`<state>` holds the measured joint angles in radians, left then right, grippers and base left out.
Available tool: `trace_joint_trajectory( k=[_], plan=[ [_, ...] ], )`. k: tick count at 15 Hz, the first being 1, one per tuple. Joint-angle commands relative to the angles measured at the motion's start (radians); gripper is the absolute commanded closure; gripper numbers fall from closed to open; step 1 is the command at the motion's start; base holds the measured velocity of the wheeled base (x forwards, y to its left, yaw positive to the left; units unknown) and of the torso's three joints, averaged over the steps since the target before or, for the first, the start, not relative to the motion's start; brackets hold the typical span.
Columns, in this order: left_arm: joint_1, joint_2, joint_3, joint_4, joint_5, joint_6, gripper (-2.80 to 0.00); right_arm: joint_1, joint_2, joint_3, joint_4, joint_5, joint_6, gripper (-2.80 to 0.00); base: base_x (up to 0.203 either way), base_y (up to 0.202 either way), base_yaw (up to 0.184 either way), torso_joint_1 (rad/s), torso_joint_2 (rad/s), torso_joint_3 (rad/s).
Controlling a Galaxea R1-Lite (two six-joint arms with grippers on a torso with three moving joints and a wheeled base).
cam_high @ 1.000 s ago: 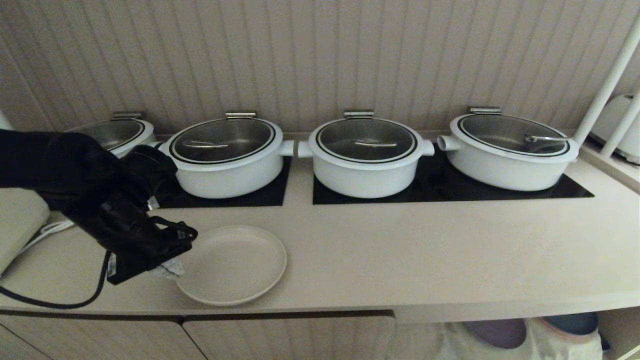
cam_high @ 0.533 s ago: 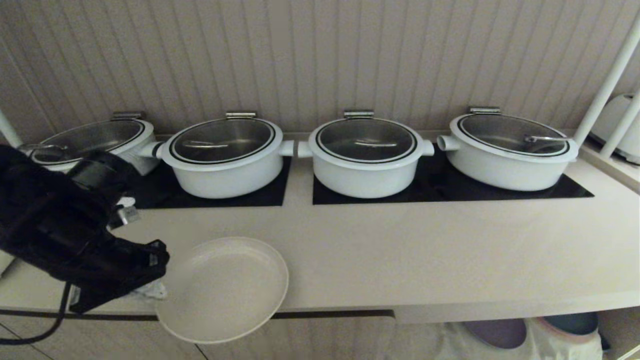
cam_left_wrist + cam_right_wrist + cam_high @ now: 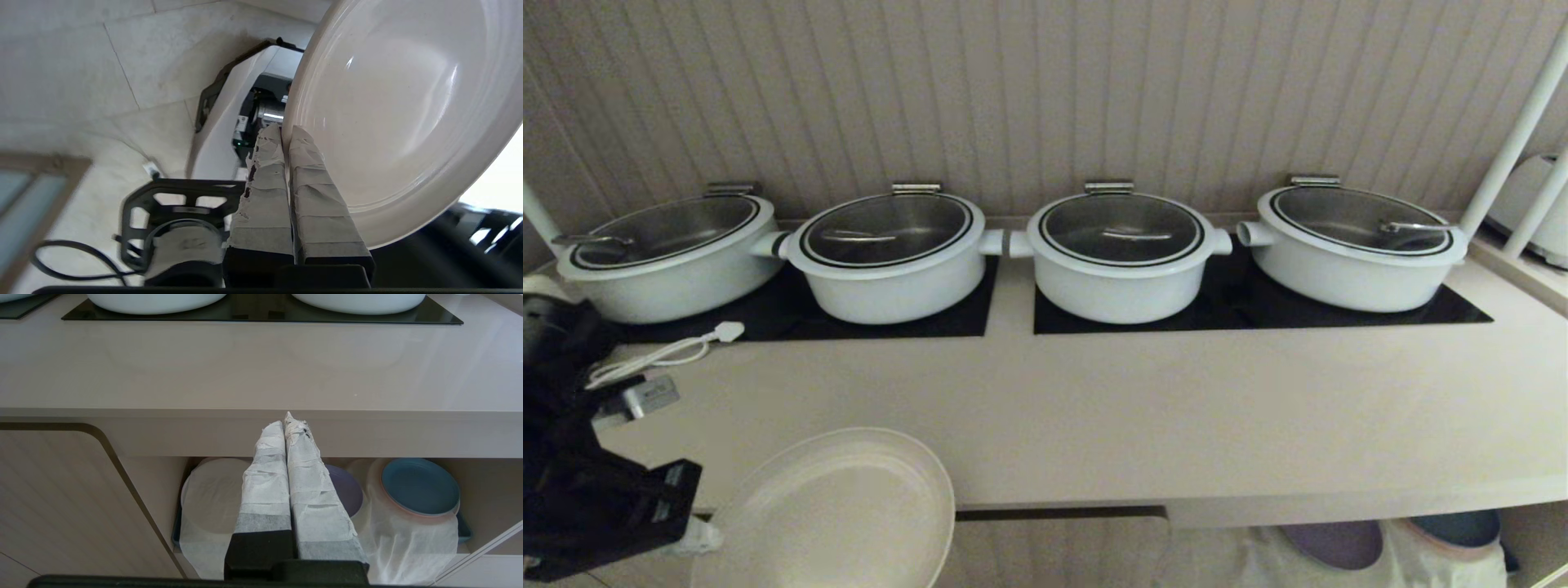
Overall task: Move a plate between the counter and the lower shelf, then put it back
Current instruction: Put the plate in the cupboard
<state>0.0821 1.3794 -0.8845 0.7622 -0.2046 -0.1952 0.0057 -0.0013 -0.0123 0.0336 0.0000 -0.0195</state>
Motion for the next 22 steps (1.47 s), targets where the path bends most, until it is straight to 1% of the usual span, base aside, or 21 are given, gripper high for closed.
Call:
trace_joint_trajectory(
  k=[1, 3, 4, 7, 9, 12, 13, 16, 22],
  plan=[
    [0.042, -0.097, 0.053, 0.009, -0.044, 0.088, 0.00, 0.001, 0.001, 0.000, 0.000, 0.000, 0.000, 0.00, 0.000, 0.000, 0.000, 0.000, 0.00, 0.000],
    [0.059, -0.145, 0.096, 0.026, -0.089, 0.165, 0.00, 0.002, 0.001, 0.000, 0.000, 0.001, 0.000, 0.00, 0.000, 0.000, 0.000, 0.000, 0.00, 0.000],
    [0.063, -0.156, 0.106, 0.054, -0.096, 0.193, 0.00, 0.000, 0.001, 0.000, 0.000, 0.000, 0.000, 0.00, 0.000, 0.000, 0.000, 0.000, 0.00, 0.000],
    [0.072, -0.158, 0.107, 0.138, -0.113, 0.247, 0.00, 0.001, 0.001, 0.000, 0.000, 0.000, 0.000, 0.00, 0.000, 0.000, 0.000, 0.000, 0.00, 0.000],
    [0.097, -0.158, 0.126, 0.153, -0.134, 0.297, 0.00, 0.000, 0.001, 0.000, 0.000, 0.000, 0.000, 0.00, 0.000, 0.000, 0.000, 0.000, 0.00, 0.000],
    [0.156, -0.157, 0.173, 0.153, -0.138, 0.372, 0.00, 0.000, 0.001, 0.000, 0.000, 0.001, 0.000, 0.00, 0.000, 0.000, 0.000, 0.000, 0.00, 0.000],
    [0.165, -0.156, 0.188, 0.150, -0.141, 0.384, 0.00, 0.000, 0.001, 0.000, 0.000, 0.001, 0.000, 0.00, 0.000, 0.000, 0.000, 0.000, 0.00, 0.000],
    [0.166, -0.155, 0.199, 0.147, -0.183, 0.385, 0.00, 0.001, 0.001, 0.000, 0.000, 0.000, 0.000, 0.00, 0.000, 0.000, 0.000, 0.000, 0.00, 0.000],
    [0.166, -0.156, 0.201, 0.148, -0.184, 0.388, 0.00, 0.000, 0.001, 0.000, 0.000, 0.000, 0.000, 0.00, 0.000, 0.000, 0.000, 0.000, 0.00, 0.000]
  ],
)
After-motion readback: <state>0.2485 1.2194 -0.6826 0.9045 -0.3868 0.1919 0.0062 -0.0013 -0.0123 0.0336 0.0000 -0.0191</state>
